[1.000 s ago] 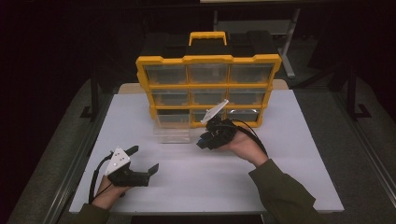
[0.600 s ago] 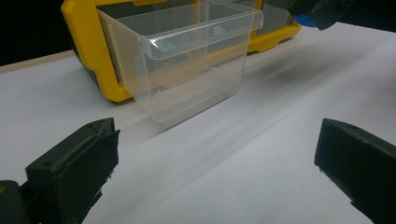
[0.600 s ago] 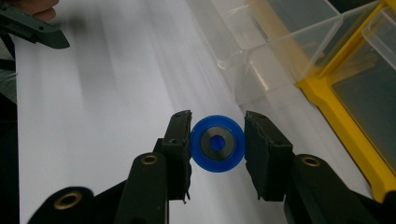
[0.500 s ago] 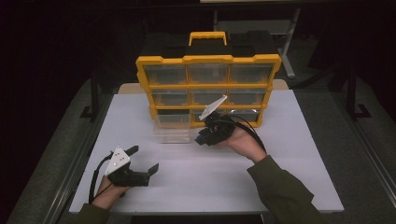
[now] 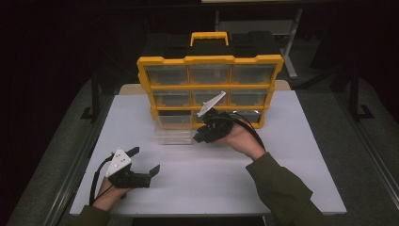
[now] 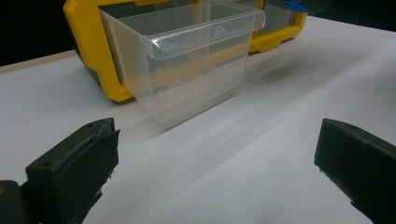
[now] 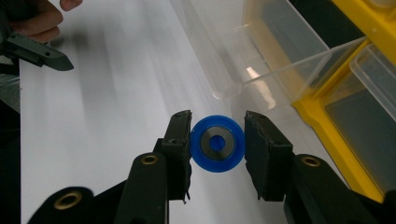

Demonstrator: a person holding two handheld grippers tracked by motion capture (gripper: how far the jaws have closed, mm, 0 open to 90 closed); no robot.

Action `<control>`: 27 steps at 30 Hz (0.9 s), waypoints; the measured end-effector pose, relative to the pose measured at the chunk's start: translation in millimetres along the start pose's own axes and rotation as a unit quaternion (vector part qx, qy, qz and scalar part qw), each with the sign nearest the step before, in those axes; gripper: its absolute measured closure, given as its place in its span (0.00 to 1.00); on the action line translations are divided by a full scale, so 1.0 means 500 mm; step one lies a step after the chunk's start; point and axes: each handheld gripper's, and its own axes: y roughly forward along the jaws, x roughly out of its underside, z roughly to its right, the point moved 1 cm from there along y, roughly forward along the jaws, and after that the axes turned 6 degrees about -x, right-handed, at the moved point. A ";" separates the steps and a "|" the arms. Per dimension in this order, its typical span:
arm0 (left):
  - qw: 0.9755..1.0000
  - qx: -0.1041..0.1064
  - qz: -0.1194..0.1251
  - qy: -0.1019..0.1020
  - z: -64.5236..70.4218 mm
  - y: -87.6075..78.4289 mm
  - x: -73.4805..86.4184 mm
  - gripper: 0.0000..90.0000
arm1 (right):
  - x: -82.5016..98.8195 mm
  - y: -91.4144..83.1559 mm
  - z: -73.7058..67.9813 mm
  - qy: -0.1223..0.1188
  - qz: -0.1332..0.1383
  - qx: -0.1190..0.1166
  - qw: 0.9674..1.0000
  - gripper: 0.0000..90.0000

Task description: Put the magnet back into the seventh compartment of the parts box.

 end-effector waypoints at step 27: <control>1.000 0.003 -0.003 0.007 0.002 0.002 0.000 0.00 | -0.059 0.001 0.012 -0.010 0.011 0.005 1.000 0.69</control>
